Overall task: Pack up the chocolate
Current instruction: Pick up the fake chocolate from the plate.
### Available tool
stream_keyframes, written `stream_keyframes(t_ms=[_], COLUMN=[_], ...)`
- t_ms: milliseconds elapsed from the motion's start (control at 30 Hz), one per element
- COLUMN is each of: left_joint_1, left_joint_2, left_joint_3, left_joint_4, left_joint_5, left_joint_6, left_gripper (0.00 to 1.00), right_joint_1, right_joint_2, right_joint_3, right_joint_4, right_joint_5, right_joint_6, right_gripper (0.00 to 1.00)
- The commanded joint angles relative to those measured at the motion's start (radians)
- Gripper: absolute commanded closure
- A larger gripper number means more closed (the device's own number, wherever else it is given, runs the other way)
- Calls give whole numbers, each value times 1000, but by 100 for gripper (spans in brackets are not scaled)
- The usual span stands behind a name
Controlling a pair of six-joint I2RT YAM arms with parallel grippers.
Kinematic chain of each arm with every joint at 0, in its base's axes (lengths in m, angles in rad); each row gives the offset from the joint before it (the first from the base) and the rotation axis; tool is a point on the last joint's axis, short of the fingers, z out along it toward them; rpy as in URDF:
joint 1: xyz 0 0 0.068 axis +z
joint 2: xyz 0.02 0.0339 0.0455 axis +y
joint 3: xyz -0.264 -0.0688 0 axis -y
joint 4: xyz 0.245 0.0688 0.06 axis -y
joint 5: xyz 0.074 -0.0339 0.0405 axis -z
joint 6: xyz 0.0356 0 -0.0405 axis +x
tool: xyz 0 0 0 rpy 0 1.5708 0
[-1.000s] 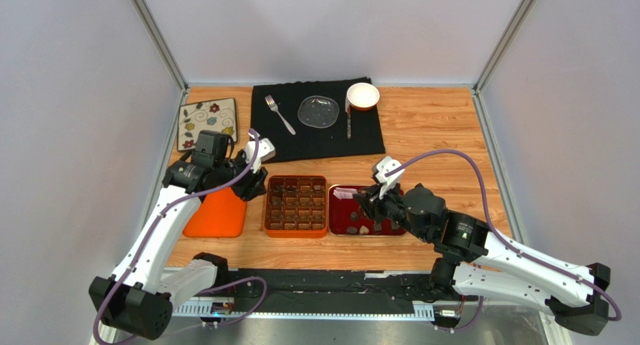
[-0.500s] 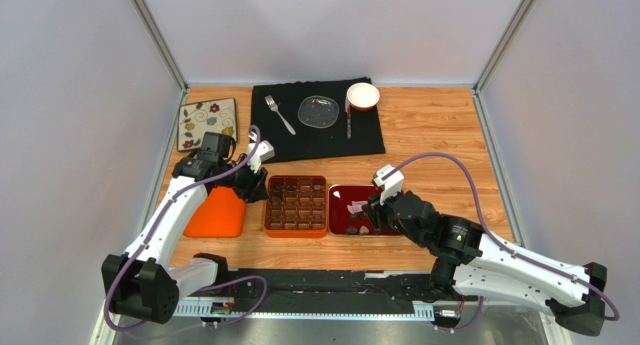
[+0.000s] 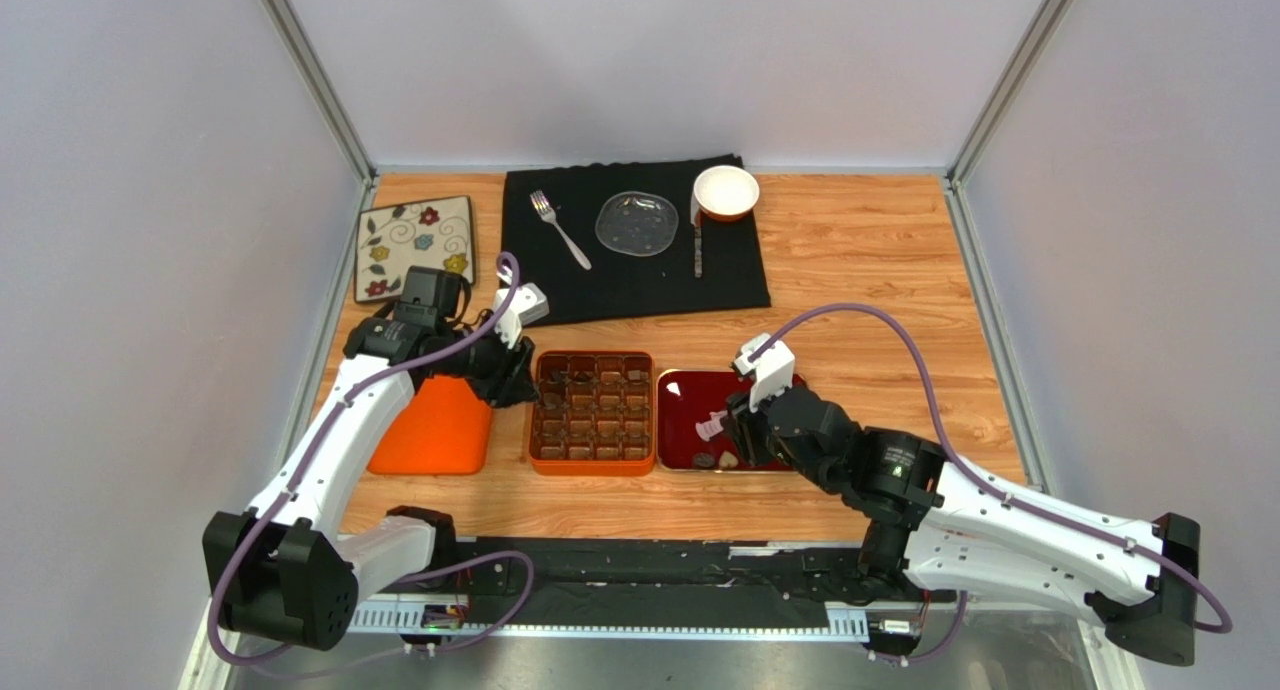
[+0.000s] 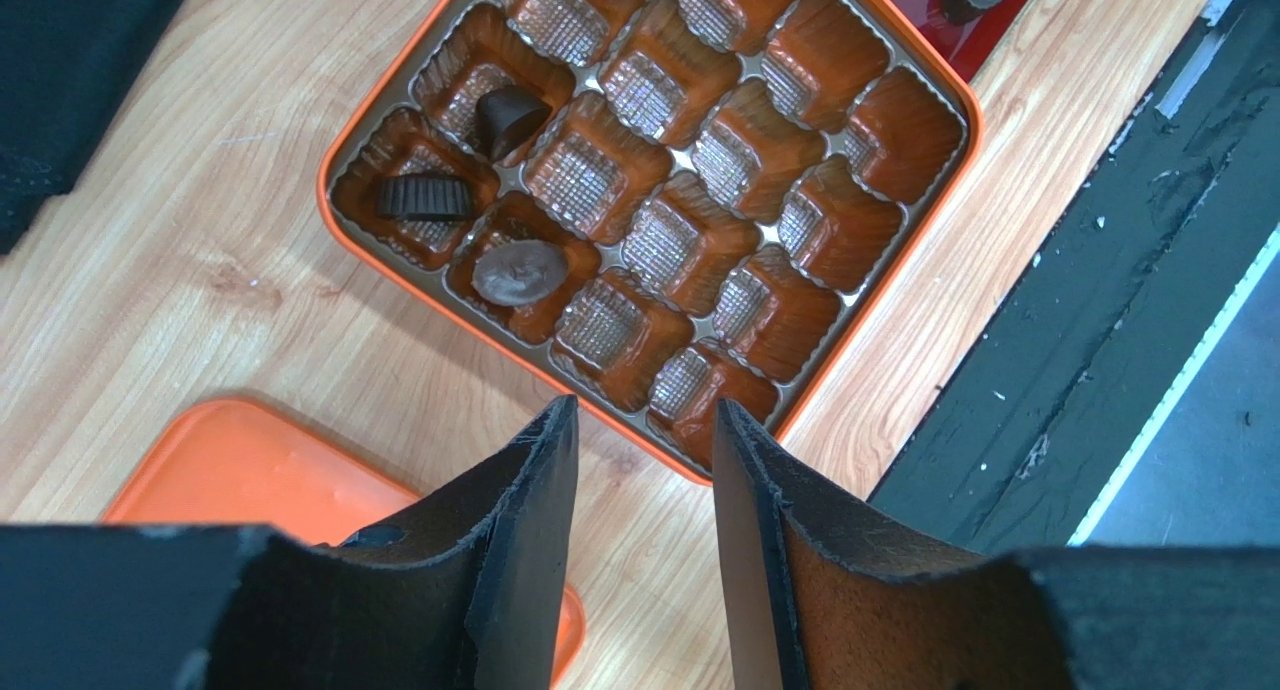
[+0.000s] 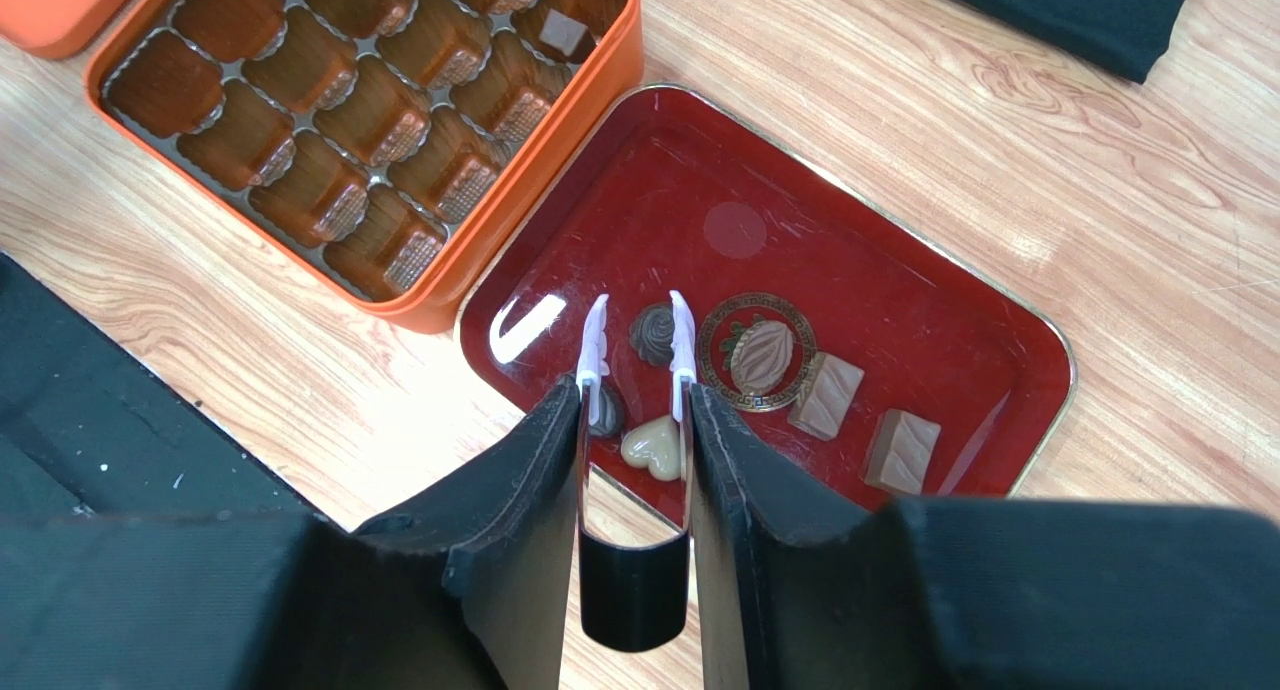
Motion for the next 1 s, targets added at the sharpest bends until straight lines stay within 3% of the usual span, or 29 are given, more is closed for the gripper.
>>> stream_keyframes(t_ms=[0,967], left_joint_1=[6,6], left_joint_2=[-31,-33], left_joint_3=[8,38], left_joint_4=[8,-21], left_joint_5=[33,45], left_joint_6=[2,8], left_gripper=[54,58], right_joint_1=[-11,-64], right_joint_2=[10,63], right_joint_3=[-4,-65], right_joint_4=[73,176], right_joint_5=[19,-42], right_joint_6=[9,9], right_gripper=[66,64])
